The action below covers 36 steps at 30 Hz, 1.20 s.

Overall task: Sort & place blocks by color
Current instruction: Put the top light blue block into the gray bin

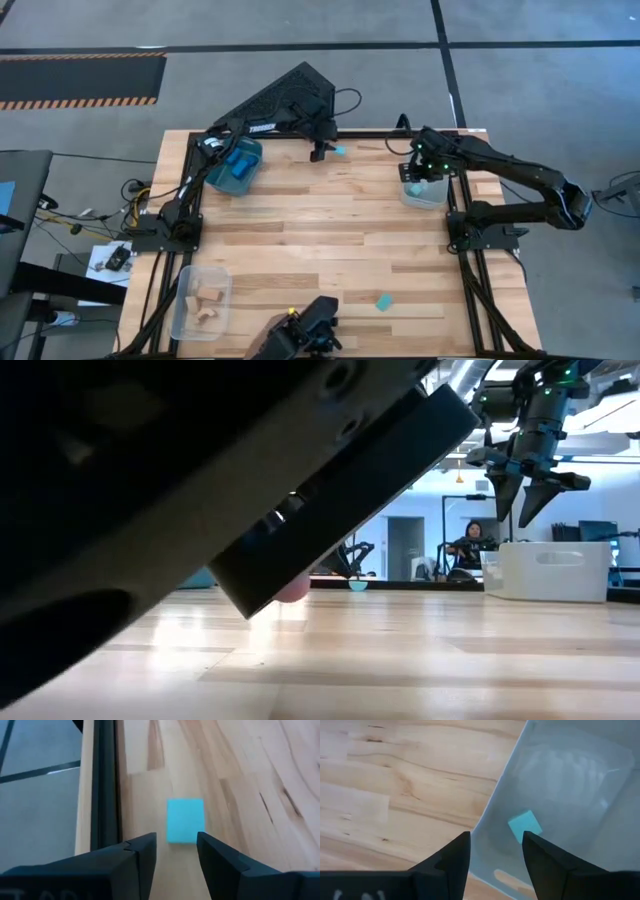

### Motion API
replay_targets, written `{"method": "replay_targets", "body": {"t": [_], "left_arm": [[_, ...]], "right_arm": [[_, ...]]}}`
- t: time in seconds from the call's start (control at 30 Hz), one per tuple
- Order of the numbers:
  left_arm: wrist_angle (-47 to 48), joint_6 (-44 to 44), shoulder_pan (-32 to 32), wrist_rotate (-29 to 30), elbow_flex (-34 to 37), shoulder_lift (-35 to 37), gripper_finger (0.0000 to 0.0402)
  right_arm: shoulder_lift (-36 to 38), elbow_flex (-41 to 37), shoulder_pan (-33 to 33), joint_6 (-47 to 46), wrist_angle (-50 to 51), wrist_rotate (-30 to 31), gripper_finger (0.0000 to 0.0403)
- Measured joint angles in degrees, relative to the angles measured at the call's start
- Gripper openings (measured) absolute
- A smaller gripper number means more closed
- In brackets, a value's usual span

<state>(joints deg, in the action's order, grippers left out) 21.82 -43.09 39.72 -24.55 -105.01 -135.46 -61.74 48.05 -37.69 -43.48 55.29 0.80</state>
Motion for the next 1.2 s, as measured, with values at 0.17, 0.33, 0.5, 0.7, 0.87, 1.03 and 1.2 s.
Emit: {"method": "replay_targets", "body": {"t": [0.17, 0.33, 0.5, 0.7, 0.87, 1.03, 1.2], "left_arm": [[-0.8, 4.0, -0.3, 0.4, -0.2, 0.0, 0.0130], [-0.6, 9.5, -0.2, 1.2, -0.2, 0.0, 0.0128], [1.0, 13.6, -0.2, 3.9, -0.2, 0.0, 0.0110], [5.6, 21.7, 0.2, 5.2, -2.0, 0.0, 0.0067], [14.8, 26.4, 1.3, 3.6, -9.2, 1.0, 0.0012], [18.1, 24.2, 2.9, 3.6, -12.1, 7.6, 0.0005], [17.7, 23.5, 5.6, 3.9, -12.1, 12.9, 0.0001]], "right_arm": [[0.0, 0.0, -0.7, 0.0, -0.1, -0.7, 0.0203], [0.0, 0.0, -0.7, 0.2, -2.6, -0.7, 0.0201], [0.0, 0.0, -0.7, 0.3, -10.5, -0.7, 0.0183], [-4.1, 0.0, -0.7, 1.2, -24.2, -3.5, 0.0132], [-12.9, 0.0, -0.7, 2.0, -39.3, -9.4, 0.0063], [-24.1, 3.6, -1.1, 1.8, -51.9, -12.9, 0.0008], [-35.8, 13.6, -2.0, 4.4, -53.9, -13.5, 0.0022]]}}
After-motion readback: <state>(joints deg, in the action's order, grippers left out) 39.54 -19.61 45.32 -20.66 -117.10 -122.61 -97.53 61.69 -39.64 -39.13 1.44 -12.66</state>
